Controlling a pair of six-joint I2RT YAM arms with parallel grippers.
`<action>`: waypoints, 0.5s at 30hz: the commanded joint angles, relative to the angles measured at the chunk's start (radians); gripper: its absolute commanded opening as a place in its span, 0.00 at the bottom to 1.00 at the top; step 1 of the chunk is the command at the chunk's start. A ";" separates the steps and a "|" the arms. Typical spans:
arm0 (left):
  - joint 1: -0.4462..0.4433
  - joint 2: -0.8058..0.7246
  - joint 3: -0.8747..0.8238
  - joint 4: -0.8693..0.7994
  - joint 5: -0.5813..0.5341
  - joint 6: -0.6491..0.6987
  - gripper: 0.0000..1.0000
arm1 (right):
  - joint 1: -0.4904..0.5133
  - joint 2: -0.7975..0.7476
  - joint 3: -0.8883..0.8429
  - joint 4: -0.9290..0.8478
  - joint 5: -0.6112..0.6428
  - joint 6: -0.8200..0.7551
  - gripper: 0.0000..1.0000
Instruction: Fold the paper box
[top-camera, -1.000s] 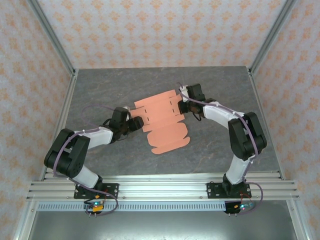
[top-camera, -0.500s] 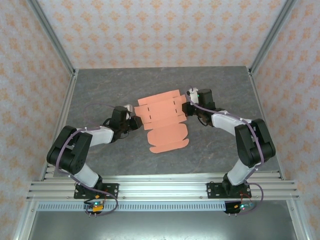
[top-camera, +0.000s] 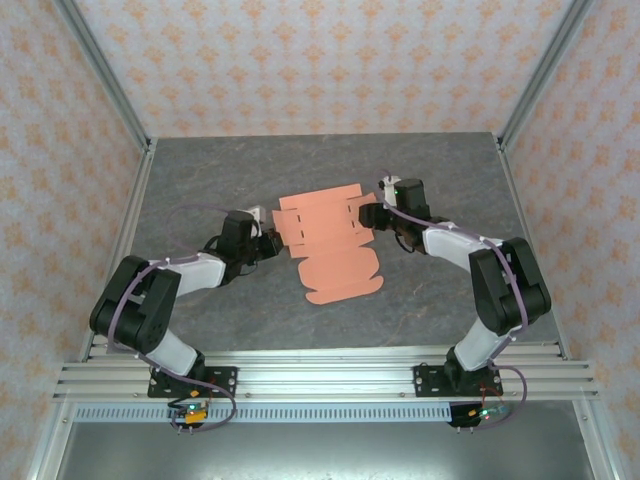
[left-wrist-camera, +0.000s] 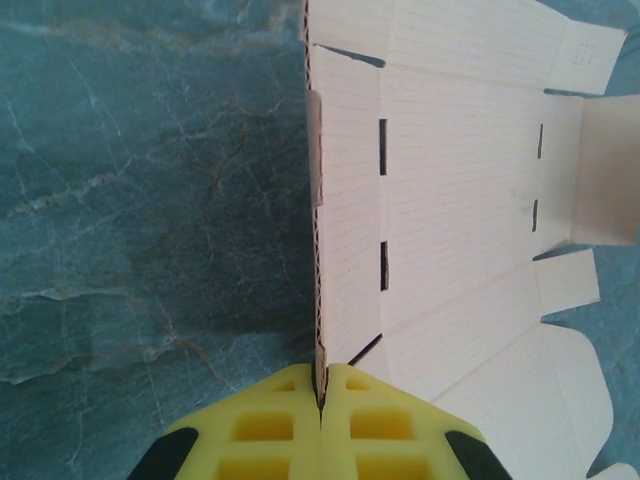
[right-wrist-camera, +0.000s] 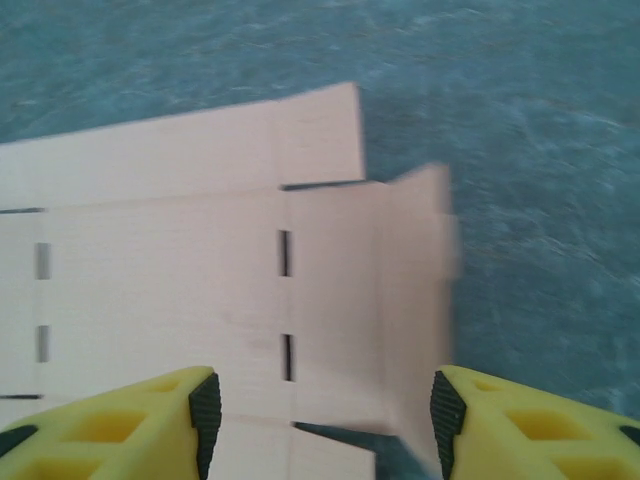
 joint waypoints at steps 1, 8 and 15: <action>-0.017 -0.082 -0.016 -0.008 -0.081 0.067 0.00 | -0.009 -0.037 0.059 -0.091 0.070 0.062 0.60; -0.132 -0.246 -0.081 -0.009 -0.300 0.173 0.00 | -0.003 -0.096 0.196 -0.289 -0.058 0.440 0.61; -0.145 -0.312 -0.155 0.082 -0.345 0.170 0.00 | 0.043 -0.129 0.252 -0.437 -0.037 1.070 0.62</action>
